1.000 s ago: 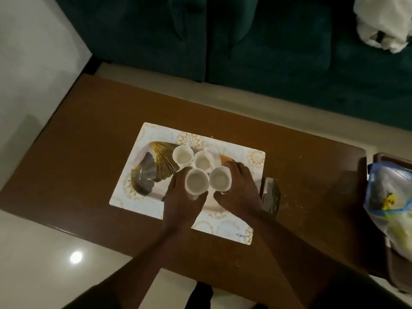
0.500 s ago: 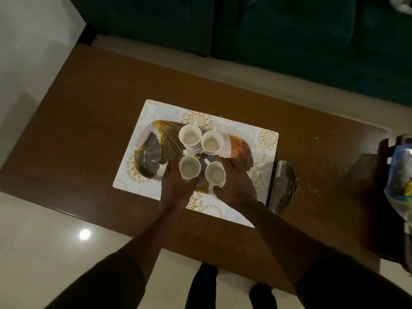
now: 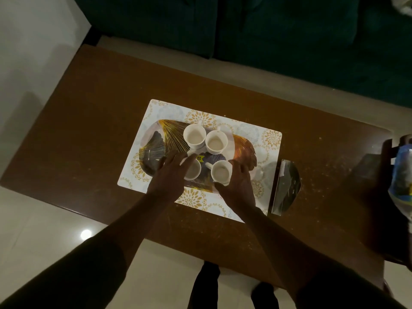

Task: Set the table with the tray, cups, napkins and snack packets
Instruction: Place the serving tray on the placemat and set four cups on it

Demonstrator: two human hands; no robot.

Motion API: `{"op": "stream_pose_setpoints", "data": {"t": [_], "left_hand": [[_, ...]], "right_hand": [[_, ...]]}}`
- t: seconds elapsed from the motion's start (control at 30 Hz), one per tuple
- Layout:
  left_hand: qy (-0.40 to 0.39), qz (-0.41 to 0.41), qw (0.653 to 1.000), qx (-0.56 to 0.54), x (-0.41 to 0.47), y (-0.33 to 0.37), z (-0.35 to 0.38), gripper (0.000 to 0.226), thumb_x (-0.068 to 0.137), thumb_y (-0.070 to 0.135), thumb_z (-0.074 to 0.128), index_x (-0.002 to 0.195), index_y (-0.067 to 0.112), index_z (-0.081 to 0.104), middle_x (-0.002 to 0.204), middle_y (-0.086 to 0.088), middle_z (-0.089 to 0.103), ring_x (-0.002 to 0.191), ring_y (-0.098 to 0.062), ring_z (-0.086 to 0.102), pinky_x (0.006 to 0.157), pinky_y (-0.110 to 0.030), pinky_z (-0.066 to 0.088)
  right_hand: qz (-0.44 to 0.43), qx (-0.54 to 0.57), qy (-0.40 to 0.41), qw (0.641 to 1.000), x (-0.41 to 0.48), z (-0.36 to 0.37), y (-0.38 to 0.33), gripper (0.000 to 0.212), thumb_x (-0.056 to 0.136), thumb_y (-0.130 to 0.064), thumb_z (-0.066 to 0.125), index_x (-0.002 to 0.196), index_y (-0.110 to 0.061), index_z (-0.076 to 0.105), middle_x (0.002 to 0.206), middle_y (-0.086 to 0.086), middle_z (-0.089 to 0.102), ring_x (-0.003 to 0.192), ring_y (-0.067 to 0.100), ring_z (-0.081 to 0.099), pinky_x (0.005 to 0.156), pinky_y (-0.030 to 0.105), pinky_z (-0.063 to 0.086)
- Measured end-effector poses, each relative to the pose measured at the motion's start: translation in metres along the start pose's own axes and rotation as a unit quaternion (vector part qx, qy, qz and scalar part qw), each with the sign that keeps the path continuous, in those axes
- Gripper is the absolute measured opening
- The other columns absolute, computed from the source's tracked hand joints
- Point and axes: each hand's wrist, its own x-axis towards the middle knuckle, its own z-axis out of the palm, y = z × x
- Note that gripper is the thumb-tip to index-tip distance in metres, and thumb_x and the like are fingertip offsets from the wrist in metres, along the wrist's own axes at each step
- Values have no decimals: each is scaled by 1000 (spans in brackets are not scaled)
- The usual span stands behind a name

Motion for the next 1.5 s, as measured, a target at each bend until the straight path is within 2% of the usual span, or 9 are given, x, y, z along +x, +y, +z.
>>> {"op": "stream_pose_setpoints", "data": {"t": [0.17,0.27,0.4,0.73,1.0,1.13,1.27,1.43,1.5], "left_hand": [[24,-115,991,-70,-9,0,1,85,68,41,83,139,14,44,126,-11,55,119,-33,51,97,-50,45],[21,-115,983,-144,-14,1,-1,86,73,26,82,145,12,37,135,-15,49,123,-35,49,91,-52,51],[31,-112,977,-177,-14,2,-2,73,79,13,76,144,14,42,139,-13,46,122,-33,53,91,-46,52],[92,-195,932,-291,-11,15,3,68,69,18,84,127,13,49,125,-12,58,109,-27,59,82,-43,55],[112,-196,932,-283,-1,17,1,57,82,14,74,133,10,51,129,-14,58,115,-28,58,91,-44,55],[115,-183,938,-269,0,13,1,56,84,12,72,135,10,51,128,-15,58,112,-31,61,92,-46,55],[115,-181,939,-269,3,14,3,59,83,10,73,137,10,49,130,-15,57,114,-30,60,92,-49,54],[119,-176,939,-271,7,13,2,60,83,9,72,138,10,48,131,-16,55,116,-31,58,93,-47,54],[109,-169,941,-272,7,11,2,65,81,10,73,140,10,45,134,-16,52,121,-31,54,97,-44,52]], "right_hand": [[-64,47,22,997,4,-5,-6,75,69,8,67,138,-13,45,133,8,54,122,26,51,88,38,52],[9,101,91,991,-7,0,-7,74,69,-3,76,135,-7,41,135,14,52,120,27,52,92,38,50],[68,98,59,991,-22,13,-14,83,65,-22,86,132,-2,42,129,19,51,117,31,52,94,40,48],[80,44,45,995,-20,22,-12,19,86,-13,66,103,-4,65,101,9,73,89,19,68,74,22,47],[203,210,69,954,-13,37,-34,35,77,-15,76,99,-1,52,87,16,72,73,27,72,70,38,60],[208,193,95,954,-11,40,-38,37,73,-17,80,96,-3,55,86,9,72,63,3,60,57,4,45],[223,212,84,948,-11,40,-39,39,74,-17,80,99,-3,53,91,13,72,79,23,70,74,37,60],[215,201,83,952,-8,41,-37,42,73,-20,81,101,-4,54,92,12,73,74,14,64,64,18,54],[219,211,72,950,-9,40,-35,47,73,-26,81,104,-6,53,93,12,72,76,17,67,66,25,57]]}}
